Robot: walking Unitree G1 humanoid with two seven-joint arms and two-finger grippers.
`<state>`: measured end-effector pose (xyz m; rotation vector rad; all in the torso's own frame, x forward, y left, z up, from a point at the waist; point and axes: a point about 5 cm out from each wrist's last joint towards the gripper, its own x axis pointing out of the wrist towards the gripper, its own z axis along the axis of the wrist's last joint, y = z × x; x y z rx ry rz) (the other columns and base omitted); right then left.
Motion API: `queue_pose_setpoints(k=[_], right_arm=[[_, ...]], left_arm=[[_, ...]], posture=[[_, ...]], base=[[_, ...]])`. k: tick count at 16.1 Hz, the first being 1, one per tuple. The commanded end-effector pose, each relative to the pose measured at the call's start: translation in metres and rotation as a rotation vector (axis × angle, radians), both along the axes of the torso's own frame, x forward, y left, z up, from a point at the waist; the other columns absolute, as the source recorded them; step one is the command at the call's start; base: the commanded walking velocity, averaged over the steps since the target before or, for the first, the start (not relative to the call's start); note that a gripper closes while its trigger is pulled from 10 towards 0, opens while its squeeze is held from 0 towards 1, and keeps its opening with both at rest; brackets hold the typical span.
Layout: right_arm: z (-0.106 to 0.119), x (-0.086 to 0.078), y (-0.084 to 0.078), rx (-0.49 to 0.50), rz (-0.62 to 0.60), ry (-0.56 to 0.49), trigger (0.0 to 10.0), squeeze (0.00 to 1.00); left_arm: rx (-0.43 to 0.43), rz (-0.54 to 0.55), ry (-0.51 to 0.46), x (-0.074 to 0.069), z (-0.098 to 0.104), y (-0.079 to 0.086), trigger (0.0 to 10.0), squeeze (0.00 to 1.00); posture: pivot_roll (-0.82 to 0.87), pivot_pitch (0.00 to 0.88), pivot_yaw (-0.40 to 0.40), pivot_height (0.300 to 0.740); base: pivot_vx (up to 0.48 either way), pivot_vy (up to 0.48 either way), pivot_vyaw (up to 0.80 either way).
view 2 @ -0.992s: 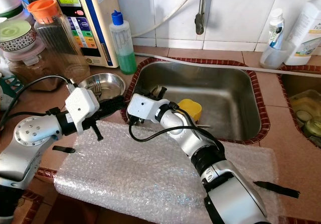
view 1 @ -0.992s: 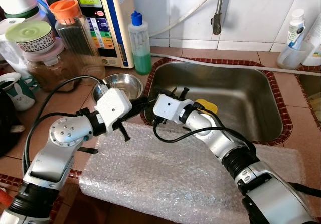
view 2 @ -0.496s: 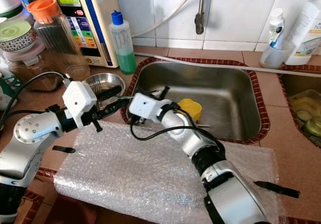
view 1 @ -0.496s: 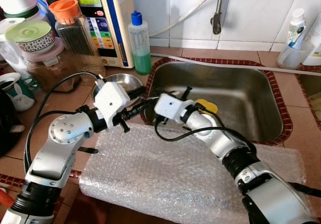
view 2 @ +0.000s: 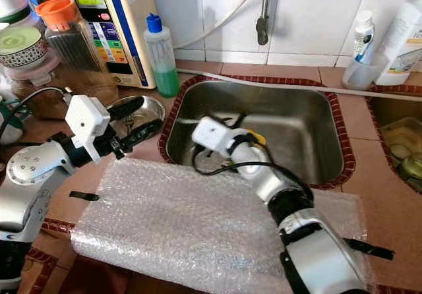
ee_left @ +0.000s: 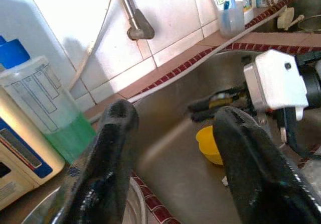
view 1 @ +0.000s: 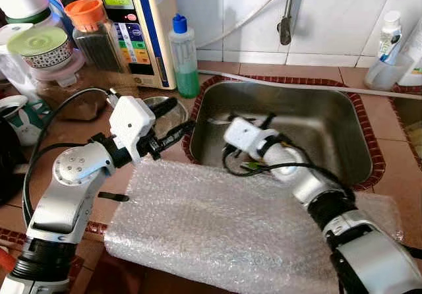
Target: Kitchen organization
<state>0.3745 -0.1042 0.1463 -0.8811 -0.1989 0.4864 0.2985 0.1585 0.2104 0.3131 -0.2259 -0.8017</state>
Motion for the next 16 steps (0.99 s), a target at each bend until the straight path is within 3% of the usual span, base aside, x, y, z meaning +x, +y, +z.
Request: queue_pose_setpoints(k=[1, 3, 6, 8, 10, 12, 16], right_arm=[[0.007, 0.005, -0.007, 0.031, -0.040, -0.011, 0.0, 0.00], [0.009, 0.009, -0.028, 0.117, -0.155, 0.005, 0.0, 0.00], [0.010, 0.013, -0.048, 0.243, -0.286, 0.024, 0.0, 0.00], [0.007, 0.015, -0.062, 0.425, -0.408, 0.083, 0.0, 0.00], [0.003, 0.016, -0.071, 0.543, -0.480, 0.139, 2.8, 0.00], [0.000, 0.017, -0.080, 0.639, -0.552, 0.191, 10.0, 0.00], [-0.008, 0.016, -0.088, 0.724, -0.629, 0.281, 10.0, 0.00]], left_arm=[[-0.008, 0.020, -0.005, -0.001, 0.003, 0.005, 10.0, 1.00], [-0.018, 0.032, 0.038, -0.001, -0.003, 0.006, 10.0, 1.00], [-0.024, 0.030, 0.098, -0.002, -0.012, 0.006, 10.0, 1.00], [-0.072, 0.045, 0.153, -0.002, -0.018, 0.007, 10.0, 1.00], [-0.066, 0.051, 0.180, -0.002, -0.023, 0.007, 10.0, 1.00], [-0.011, 0.019, 0.219, -0.006, -0.029, 0.005, 10.0, 1.00], [0.021, -0.018, 0.244, -0.009, -0.032, 0.003, 10.0, 1.00]], posture=[[-0.12, 0.074, 0.119, 0.740], [-0.12, 0.072, 0.121, 0.740], [-0.12, 0.075, 0.122, 0.740], [-0.13, 0.077, 0.124, 0.740], [-0.13, 0.079, 0.125, 0.740], [-0.12, 0.080, 0.126, 0.740], [-0.12, 0.083, 0.127, 0.740]], base=[[0.000, 0.000, 0.00], [0.000, 0.000, 0.00], [0.000, 0.000, 0.00], [0.000, 0.000, 0.00], [0.000, 0.000, 0.00], [0.000, 0.000, 0.00], [0.000, 0.000, 0.00]])
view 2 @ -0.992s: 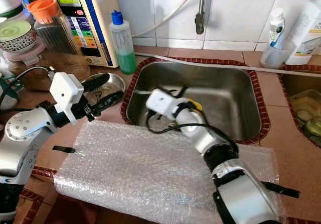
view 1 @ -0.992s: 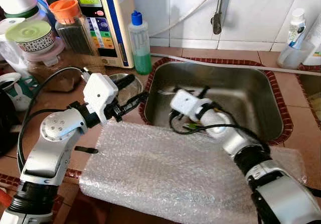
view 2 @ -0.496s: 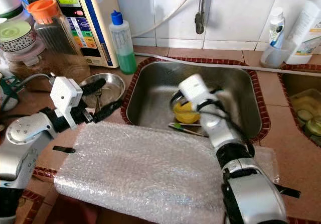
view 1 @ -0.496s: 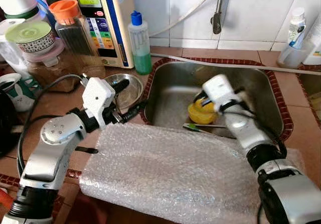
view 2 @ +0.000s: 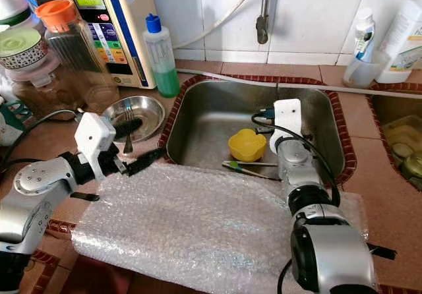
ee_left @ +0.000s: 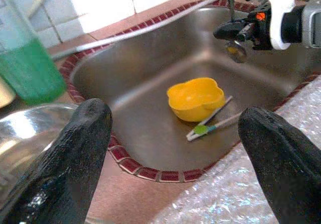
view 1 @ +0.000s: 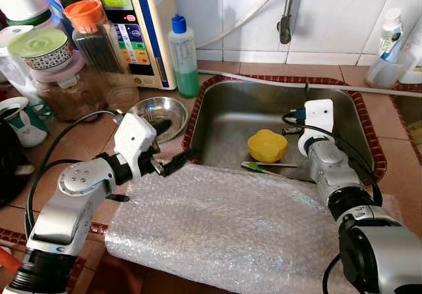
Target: Kitchen organization
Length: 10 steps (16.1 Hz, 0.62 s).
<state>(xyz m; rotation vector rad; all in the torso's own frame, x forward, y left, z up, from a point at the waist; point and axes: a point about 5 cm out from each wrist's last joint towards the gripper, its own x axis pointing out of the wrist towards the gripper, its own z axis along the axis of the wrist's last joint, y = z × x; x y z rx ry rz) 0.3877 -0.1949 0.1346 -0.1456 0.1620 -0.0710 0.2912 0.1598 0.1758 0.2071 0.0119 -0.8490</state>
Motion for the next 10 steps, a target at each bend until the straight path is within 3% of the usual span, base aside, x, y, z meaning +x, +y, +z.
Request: queue_pose_setpoints(k=[1, 2, 3, 10], right_arm=[[-0.001, 0.002, 0.004, 0.036, 0.001, 0.031, 10.0, 0.00], [-0.004, 0.000, 0.003, 0.037, -0.002, 0.045, 10.0, 0.00], [-0.009, -0.001, 0.001, 0.036, -0.015, 0.084, 10.0, 0.96], [-0.020, -0.004, 0.000, 0.157, -0.052, 0.205, 10.0, 1.00]], left_arm=[[0.034, -0.051, 0.019, -0.006, 0.001, 0.000, 10.0, 1.00], [0.058, -0.058, 0.023, -0.007, 0.000, 0.001, 10.0, 1.00], [0.076, -0.053, 0.019, -0.006, -0.001, 0.002, 10.0, 1.00], [0.084, -0.042, -0.003, -0.003, 0.002, 0.002, 10.0, 1.00]], posture=[[-0.13, 0.086, 0.131, 0.740], [-0.13, 0.086, 0.131, 0.740], [-0.12, 0.088, 0.133, 0.740], [-0.13, 0.080, 0.132, 0.740]], base=[[0.000, 0.000, 0.00], [0.000, 0.000, 0.00], [0.000, 0.000, 0.00], [0.000, 0.000, 0.00]])
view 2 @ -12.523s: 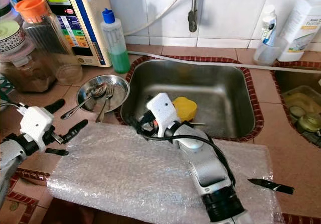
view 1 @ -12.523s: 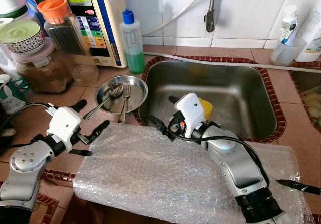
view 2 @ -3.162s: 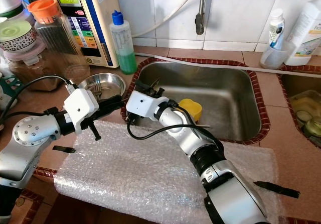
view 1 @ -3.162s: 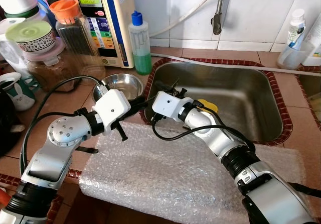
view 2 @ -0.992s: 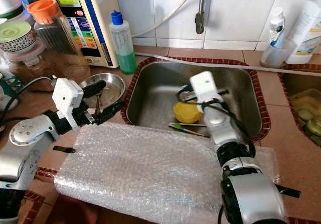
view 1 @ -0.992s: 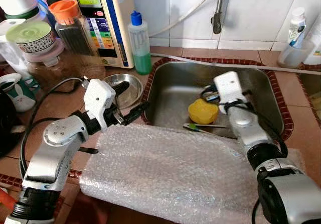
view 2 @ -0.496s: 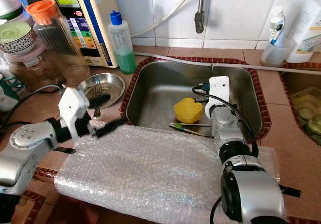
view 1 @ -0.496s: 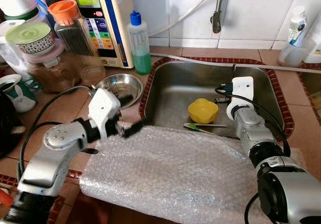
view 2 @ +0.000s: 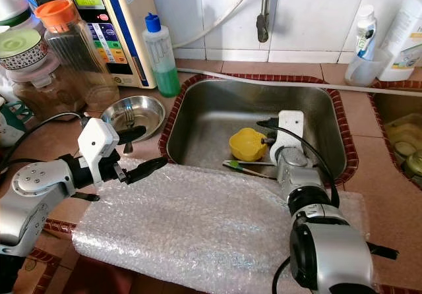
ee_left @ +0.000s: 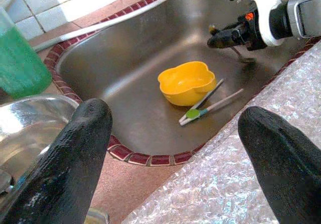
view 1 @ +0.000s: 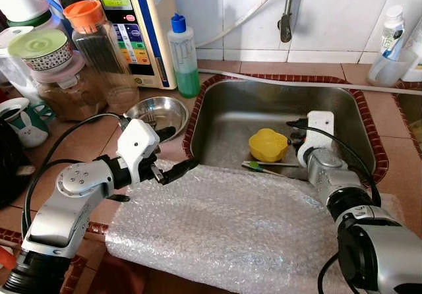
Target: Kitchen organization
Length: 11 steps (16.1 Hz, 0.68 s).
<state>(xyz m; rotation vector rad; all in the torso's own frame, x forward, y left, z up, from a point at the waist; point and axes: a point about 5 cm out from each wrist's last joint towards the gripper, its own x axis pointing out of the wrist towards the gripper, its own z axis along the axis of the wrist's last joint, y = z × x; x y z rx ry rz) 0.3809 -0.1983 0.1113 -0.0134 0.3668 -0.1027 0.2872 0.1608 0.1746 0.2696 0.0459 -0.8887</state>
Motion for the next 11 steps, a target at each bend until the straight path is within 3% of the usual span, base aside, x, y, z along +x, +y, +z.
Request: queue_pose_setpoints(k=[1, 4, 5, 11], right_arm=[[0.004, 0.003, 0.004, 0.024, 0.005, -0.003, 10.0, 1.00], [0.022, 0.010, 0.009, 0.028, 0.028, -0.116, 10.0, 1.00], [0.034, 0.013, 0.015, -0.031, 0.069, -0.189, 10.0, 1.00], [0.053, 0.015, 0.039, -0.067, 0.193, -0.302, 10.0, 1.00]], left_arm=[[0.011, -0.001, -0.017, 0.002, 0.003, 0.001, 10.0, 1.00], [-0.030, 0.069, -0.073, 0.008, 0.010, 0.003, 10.0, 1.00], [-0.011, 0.088, -0.094, 0.010, 0.011, 0.005, 10.0, 1.00], [0.039, 0.177, -0.114, 0.009, 0.000, 0.030, 10.0, 1.00]], posture=[[-0.12, 0.080, 0.131, 0.740], [-0.13, 0.080, 0.129, 0.740], [-0.13, 0.081, 0.129, 0.740], [-0.13, 0.077, 0.122, 0.740]], base=[[0.000, 0.000, 0.00], [0.000, 0.000, 0.00], [0.000, 0.000, 0.00], [0.000, 0.000, 0.00]])
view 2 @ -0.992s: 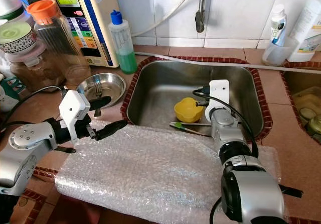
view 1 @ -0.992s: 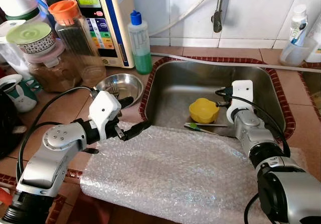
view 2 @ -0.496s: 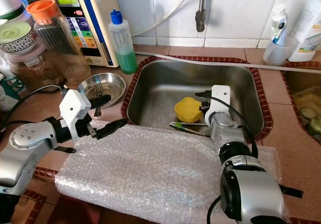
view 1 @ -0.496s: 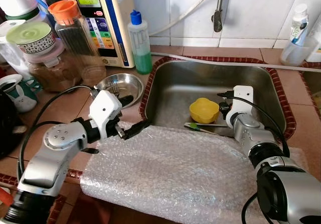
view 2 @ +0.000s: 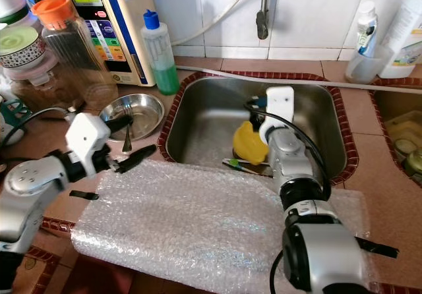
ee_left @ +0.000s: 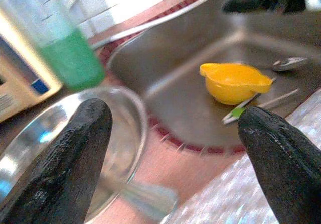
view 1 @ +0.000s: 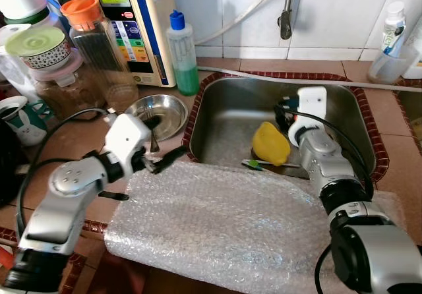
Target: Kitchen organization
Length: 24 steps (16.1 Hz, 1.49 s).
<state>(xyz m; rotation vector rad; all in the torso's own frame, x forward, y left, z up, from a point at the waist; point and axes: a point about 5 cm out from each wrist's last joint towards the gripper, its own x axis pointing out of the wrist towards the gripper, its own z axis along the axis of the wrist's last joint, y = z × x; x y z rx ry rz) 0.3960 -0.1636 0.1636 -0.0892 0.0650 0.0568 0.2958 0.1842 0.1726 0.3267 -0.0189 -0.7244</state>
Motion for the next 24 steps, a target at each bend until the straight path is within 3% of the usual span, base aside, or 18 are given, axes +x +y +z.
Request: queue_pose_setpoints(k=[1, 5, 6, 7, 8, 9, 12, 13, 17, 18, 19, 20, 21, 24], right_arm=[[0.002, -0.001, 0.011, -0.006, 0.051, -0.021, 10.0, 1.00], [-0.001, -0.009, 0.023, -0.029, 0.129, -0.027, 10.0, 1.00], [-0.001, -0.012, 0.028, -0.028, 0.170, -0.024, 10.0, 1.00], [0.000, -0.013, 0.033, -0.026, 0.199, -0.031, 10.0, 1.00], [0.005, -0.020, 0.046, -0.028, 0.297, -0.050, 10.0, 0.20], [0.006, -0.024, 0.051, -0.027, 0.329, -0.055, 10.0, 0.01], [0.010, -0.038, 0.070, 0.029, 0.476, -0.051, 10.0, 0.00], [0.011, -0.049, 0.080, 0.052, 0.589, -0.032, 10.0, 0.00], [0.015, -0.064, 0.085, 0.100, 0.694, 0.040, 10.0, 0.00], [0.016, -0.066, 0.085, 0.095, 0.711, 0.050, 10.0, 0.00], [0.017, -0.068, 0.084, 0.093, 0.720, 0.058, 10.0, 0.00], [0.019, -0.070, 0.083, 0.081, 0.725, 0.062, 10.0, 0.00], [0.020, -0.070, 0.082, 0.075, 0.725, 0.064, 10.0, 0.00], [0.022, -0.073, 0.083, 0.068, 0.738, 0.072, 10.0, 0.00]], left_arm=[[0.023, 0.045, -0.014, 0.000, 0.000, 0.012, 10.0, 1.00], [0.081, 0.064, -0.015, -0.009, -0.016, 0.024, 10.0, 1.00], [0.084, 0.070, -0.014, -0.009, -0.019, 0.026, 10.0, 0.87], [0.089, 0.071, -0.016, -0.009, -0.021, 0.026, 10.0, 0.21], [0.107, 0.071, -0.026, -0.009, -0.025, 0.025, 10.0, 0.00], [0.108, 0.070, -0.029, -0.009, -0.027, 0.024, 10.0, 0.00], [0.128, 0.073, -0.074, -0.003, -0.029, 0.018, 10.0, 0.00], [0.141, 0.075, -0.087, -0.001, -0.031, 0.016, 10.0, 0.00], [0.156, 0.087, -0.125, 0.006, -0.031, 0.015, 10.0, 0.00], [0.159, 0.083, -0.131, 0.007, -0.031, 0.014, 8.5, 0.00], [0.167, 0.076, -0.135, 0.008, -0.032, 0.013, 3.5, 0.00], [0.170, 0.072, -0.140, 0.008, -0.033, 0.013, 0.8, 0.00], [0.174, 0.071, -0.144, 0.009, -0.033, 0.012, 0.0, 0.00], [0.186, 0.064, -0.155, 0.011, -0.035, 0.011, 0.0, 0.00]], posture=[[-0.13, 0.076, 0.120, 0.740], [-0.13, 0.074, 0.113, 0.740], [-0.13, 0.077, 0.110, 0.740], [-0.13, 0.077, 0.110, 0.740], [-0.13, 0.081, 0.106, 0.740], [-0.13, 0.082, 0.105, 0.740], [-0.14, 0.085, 0.106, 0.740], [-0.15, 0.088, 0.109, 0.740], [-0.16, 0.094, 0.112, 0.740], [-0.16, 0.094, 0.112, 0.740], [-0.16, 0.095, 0.113, 0.740], [-0.16, 0.095, 0.113, 0.740], [-0.17, 0.095, 0.114, 0.740], [-0.17, 0.096, 0.115, 0.740]], base=[[0.000, 0.000, 0.00], [0.000, 0.000, 0.00], [0.000, 0.000, 0.00], [0.000, 0.000, 0.00], [0.000, 0.000, 0.00], [0.000, 0.000, 0.00], [0.000, 0.000, 0.00], [0.000, 0.000, 0.00], [0.000, 0.000, 0.00], [0.000, 0.000, 0.00], [0.000, 0.000, 0.00], [0.000, 0.000, 0.00], [0.000, 0.000, 0.00], [0.000, 0.000, 0.00]])
